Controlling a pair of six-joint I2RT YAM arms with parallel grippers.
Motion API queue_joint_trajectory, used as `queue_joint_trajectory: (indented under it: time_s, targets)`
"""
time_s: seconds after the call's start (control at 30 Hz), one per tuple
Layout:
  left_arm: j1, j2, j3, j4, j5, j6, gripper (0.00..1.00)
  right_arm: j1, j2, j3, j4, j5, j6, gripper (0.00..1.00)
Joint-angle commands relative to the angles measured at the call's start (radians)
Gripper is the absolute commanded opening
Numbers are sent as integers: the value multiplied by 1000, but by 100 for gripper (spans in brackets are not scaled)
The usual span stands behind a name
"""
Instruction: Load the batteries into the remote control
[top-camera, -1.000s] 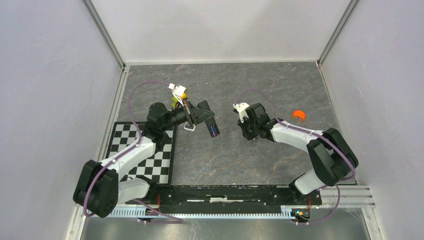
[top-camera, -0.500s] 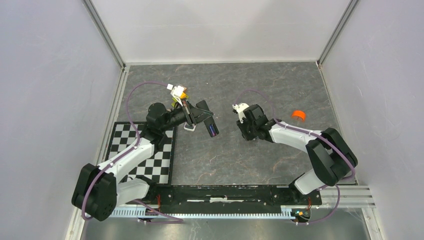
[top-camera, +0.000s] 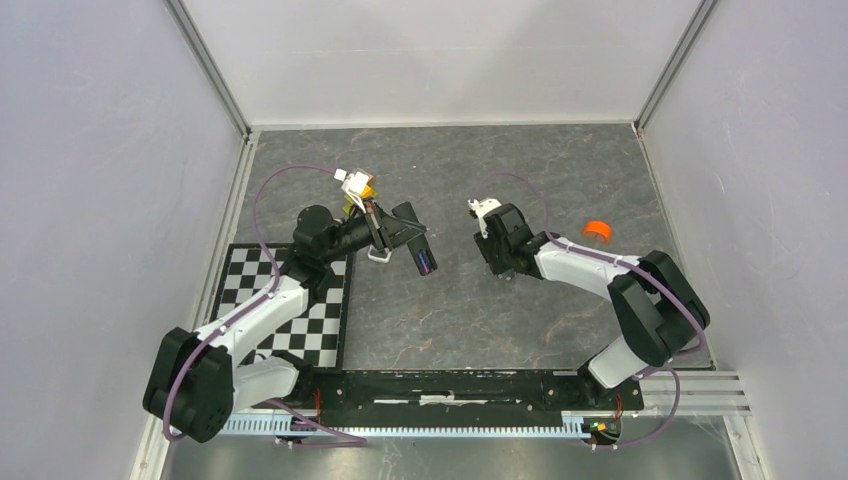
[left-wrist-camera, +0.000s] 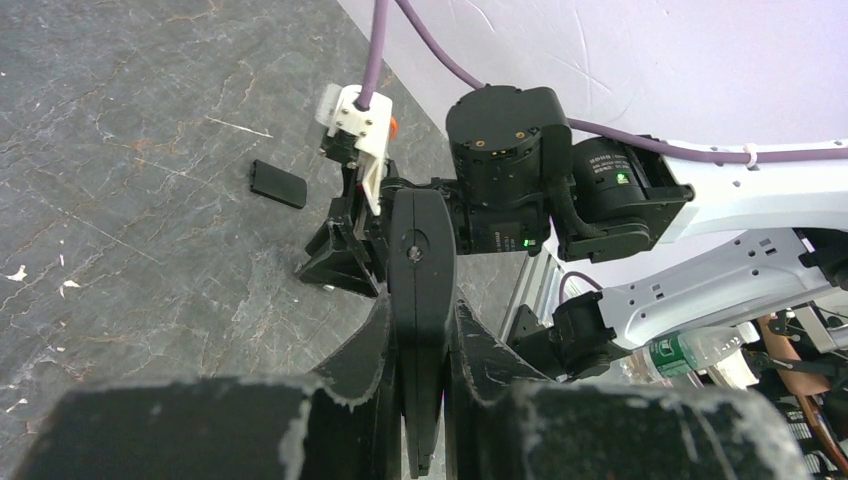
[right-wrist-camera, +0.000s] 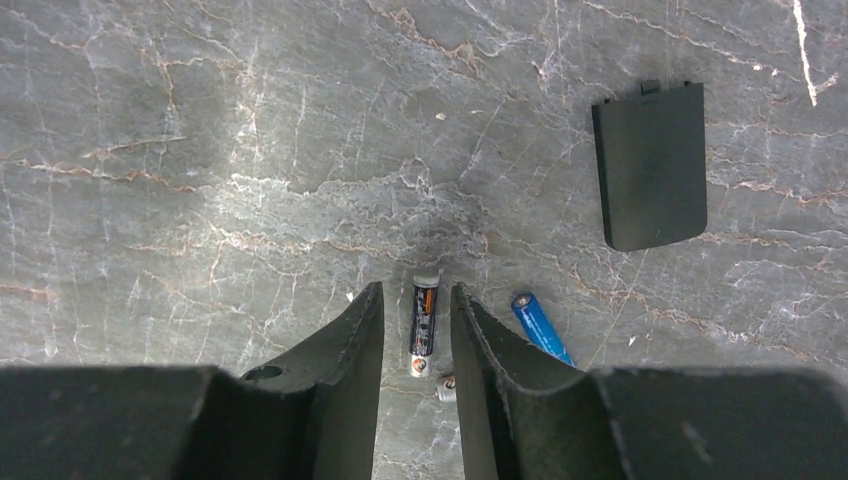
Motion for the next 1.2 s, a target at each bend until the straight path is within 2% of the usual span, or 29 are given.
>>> queue_joint_trajectory:
  time_s: [0.0,0.33,0.47,0.5,0.6,0.73,0.8,1.0,1.17]
  targets:
    - [4,-30,40,14,-14,49,2,2,43,67,-17,18,4,35]
    - [4,-53,48,-22,-22,57,2,-10,70,74,-59,-56,-4,31]
    - [4,-70,53,-47,-28,64,2,-17,66,65,-57,-123,-54,16]
    - [4,-74,53,-51,-29,65,2,-15,59,54,-47,-176,-96,10]
    - [4,-83,52,-50,-31,62,2,-10,15,7,24,-317,-196,3]
    - [4,-82,60,-57,-23,56,2,27,-8,-3,12,-438,-321,2]
    - [3,-81,64,-64,-22,52,2,62,-23,-23,-2,-450,-393,2]
    - [4,-97,66,-59,-23,54,2,123,-30,-73,-39,-330,-510,3]
    - [4,-132,80,-115,-52,88,2,135,-4,-44,-60,-269,-498,11]
